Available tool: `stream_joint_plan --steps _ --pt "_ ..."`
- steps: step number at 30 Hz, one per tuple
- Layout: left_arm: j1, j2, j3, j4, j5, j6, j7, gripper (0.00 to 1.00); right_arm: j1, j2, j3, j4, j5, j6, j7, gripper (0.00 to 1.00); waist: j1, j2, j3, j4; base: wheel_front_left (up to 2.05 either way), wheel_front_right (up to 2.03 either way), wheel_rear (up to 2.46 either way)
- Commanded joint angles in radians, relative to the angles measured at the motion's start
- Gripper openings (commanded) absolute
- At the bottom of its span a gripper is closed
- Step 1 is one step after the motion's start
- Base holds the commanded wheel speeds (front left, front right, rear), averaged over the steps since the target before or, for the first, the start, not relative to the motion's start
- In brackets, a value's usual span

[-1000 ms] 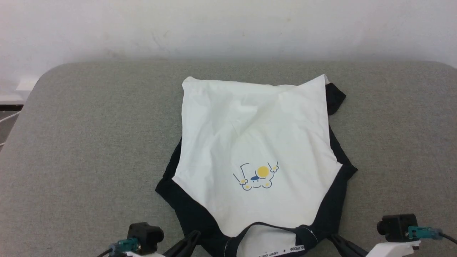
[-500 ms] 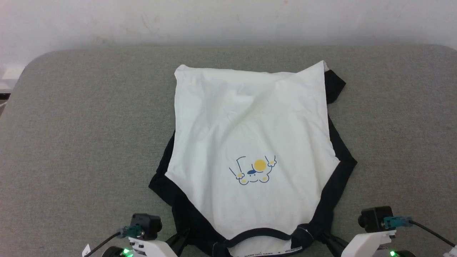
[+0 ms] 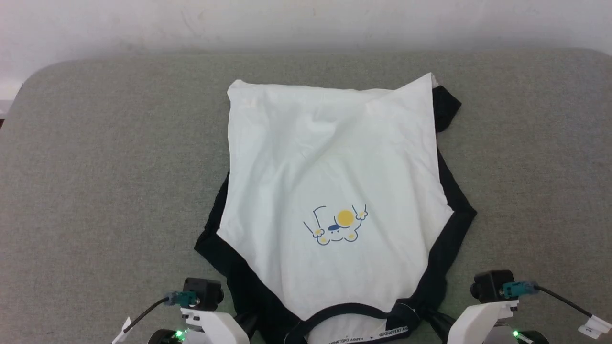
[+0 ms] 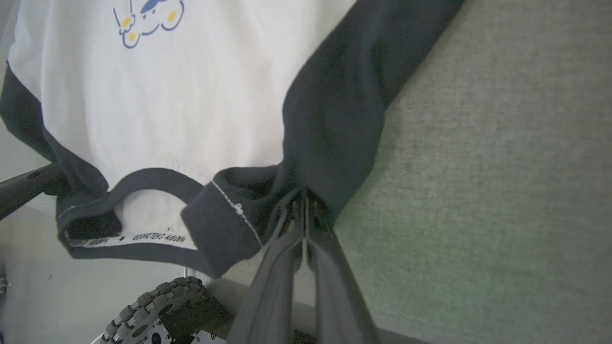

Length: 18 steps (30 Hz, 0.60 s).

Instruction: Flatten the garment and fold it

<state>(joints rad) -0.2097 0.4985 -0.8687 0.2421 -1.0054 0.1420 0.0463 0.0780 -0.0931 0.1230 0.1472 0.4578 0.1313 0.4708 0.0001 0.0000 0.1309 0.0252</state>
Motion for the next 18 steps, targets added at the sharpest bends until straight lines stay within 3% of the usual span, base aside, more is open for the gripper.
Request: stream_joint_plan --steps 1,2,11,15,18 --pt "-0.007 -0.009 0.008 0.012 -0.008 0.004 -0.007 0.84 -0.014 0.0 -0.001 0.007 0.007 -0.001 -0.008 0.83 -0.0001 0.0 -0.011 -0.004 0.0 0.0 0.0" --pt "-0.003 -0.014 0.012 0.02 -0.013 0.006 -0.011 1.0 -0.014 0.001 -0.002 0.013 0.008 -0.001 -0.012 1.0 -0.0001 0.0 -0.017 -0.005 0.0 0.0 0.0" --pt "0.043 -0.014 0.037 -0.019 -0.045 0.016 -0.047 1.0 0.026 -0.005 -0.035 -0.044 0.06 -0.001 0.021 1.0 -0.0001 0.0 -0.083 0.002 0.0 0.0 0.0" --pt "0.085 0.019 0.084 -0.105 -0.036 0.078 -0.117 1.0 0.061 0.008 -0.113 -0.165 0.068 -0.001 0.021 1.0 -0.0001 0.0 -0.105 0.009 0.0 0.0 0.0" --pt "0.121 0.035 0.143 -0.176 -0.002 0.157 -0.228 1.0 0.078 0.026 -0.2 -0.273 0.019 -0.001 -0.054 1.0 -0.0001 0.0 -0.114 0.012 0.0 0.0 0.0"
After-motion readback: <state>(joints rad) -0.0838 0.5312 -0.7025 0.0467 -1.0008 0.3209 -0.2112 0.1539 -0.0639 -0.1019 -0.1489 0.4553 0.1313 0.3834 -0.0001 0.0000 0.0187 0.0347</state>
